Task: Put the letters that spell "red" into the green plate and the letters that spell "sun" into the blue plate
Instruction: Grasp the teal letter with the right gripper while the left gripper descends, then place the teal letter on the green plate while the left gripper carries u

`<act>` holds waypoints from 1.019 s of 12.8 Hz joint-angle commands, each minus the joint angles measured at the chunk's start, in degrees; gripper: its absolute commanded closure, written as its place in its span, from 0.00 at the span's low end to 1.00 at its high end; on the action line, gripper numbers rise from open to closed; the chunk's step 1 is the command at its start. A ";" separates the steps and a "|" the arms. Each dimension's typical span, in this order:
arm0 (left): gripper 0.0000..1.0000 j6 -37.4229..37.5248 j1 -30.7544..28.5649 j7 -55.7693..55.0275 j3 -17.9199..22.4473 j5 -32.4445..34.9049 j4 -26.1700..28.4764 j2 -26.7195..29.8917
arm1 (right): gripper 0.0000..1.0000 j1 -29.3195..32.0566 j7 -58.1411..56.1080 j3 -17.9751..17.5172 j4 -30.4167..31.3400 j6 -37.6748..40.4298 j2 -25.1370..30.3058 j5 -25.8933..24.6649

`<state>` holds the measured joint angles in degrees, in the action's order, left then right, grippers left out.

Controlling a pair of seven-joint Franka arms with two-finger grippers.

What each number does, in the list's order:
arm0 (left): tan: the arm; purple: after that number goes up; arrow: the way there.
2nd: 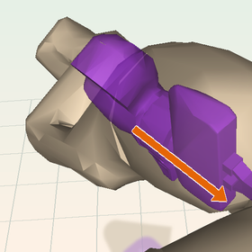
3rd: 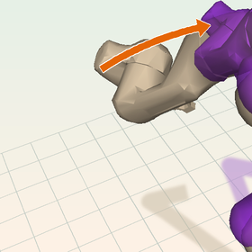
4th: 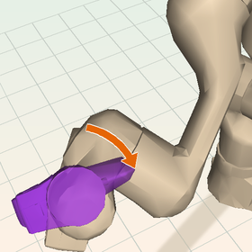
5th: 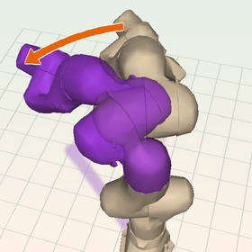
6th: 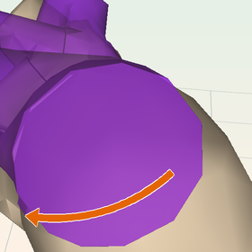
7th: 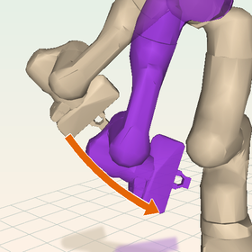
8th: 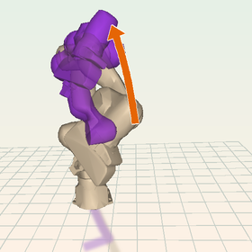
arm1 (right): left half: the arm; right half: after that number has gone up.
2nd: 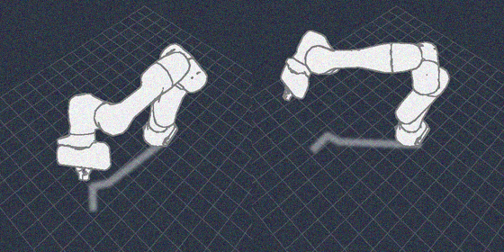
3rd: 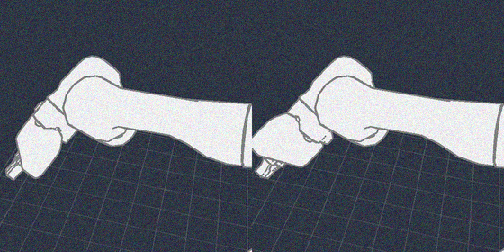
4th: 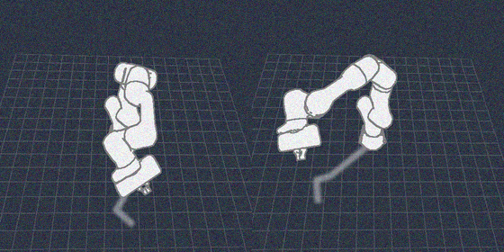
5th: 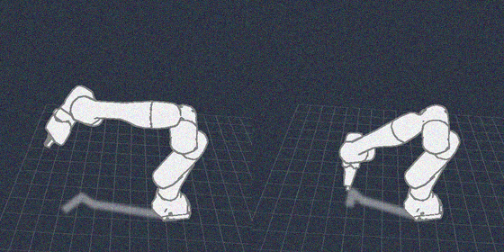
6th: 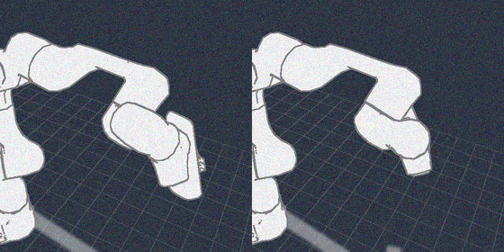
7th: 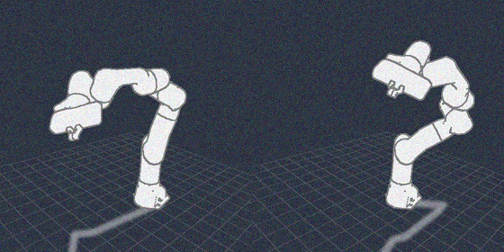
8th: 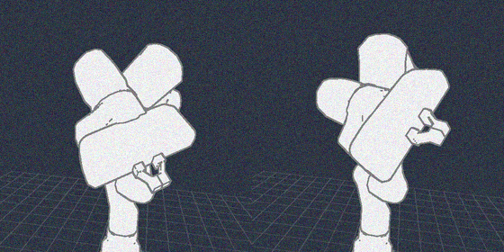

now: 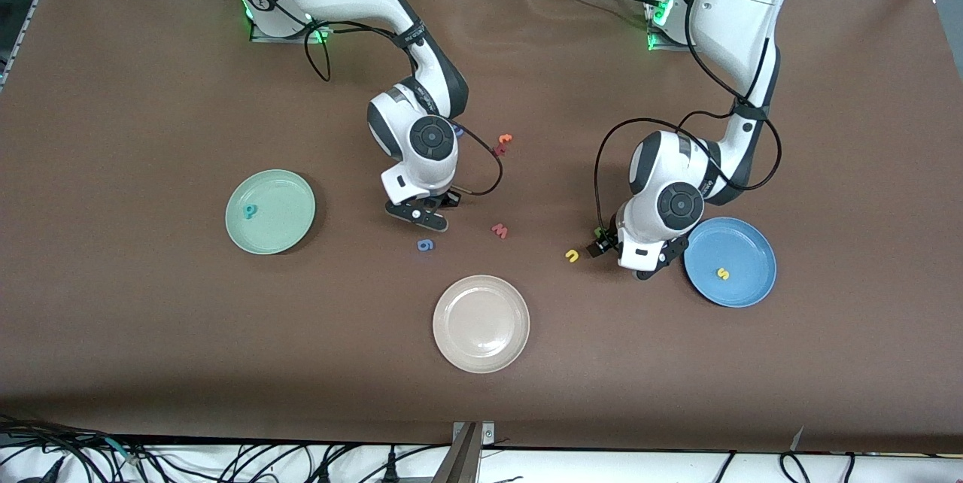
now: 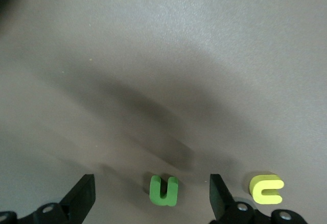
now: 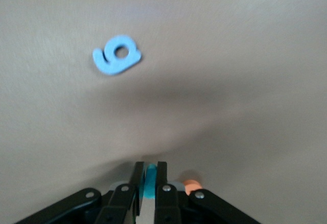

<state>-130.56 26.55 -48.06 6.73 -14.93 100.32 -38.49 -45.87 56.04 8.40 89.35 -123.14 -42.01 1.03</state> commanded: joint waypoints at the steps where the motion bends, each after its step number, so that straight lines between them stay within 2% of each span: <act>1: 0.01 -0.57 1.48 -0.19 0.74 -1.85 -0.48 -1.23 | 1.00 3.76 -6.79 -0.40 -7.59 9.29 -0.26 0.82; 6: 0.02 -0.57 2.10 -1.07 0.47 -1.85 -0.30 -1.23 | 1.00 8.15 -17.08 -0.14 -9.10 13.61 0.70 0.47; 8: 0.04 -0.57 2.10 -0.98 0.47 -1.51 -0.30 -1.32 | 1.00 10.35 -20.17 -0.14 -9.10 13.10 0.62 0.38; 10: 0.11 -0.57 2.10 -0.72 0.47 -1.06 -0.21 -1.41 | 1.00 11.94 -23.15 -0.05 -9.10 12.92 0.35 -0.15; 13: 0.28 -0.57 2.10 -0.19 0.47 -0.80 -0.21 -1.50 | 1.00 14.92 -30.62 1.43 -8.14 13.80 0.27 -0.76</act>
<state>-130.70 27.92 -49.02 6.65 -14.93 100.29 -39.66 -32.88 29.38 9.34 81.04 -110.51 -41.67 0.87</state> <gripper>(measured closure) 0.189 0.872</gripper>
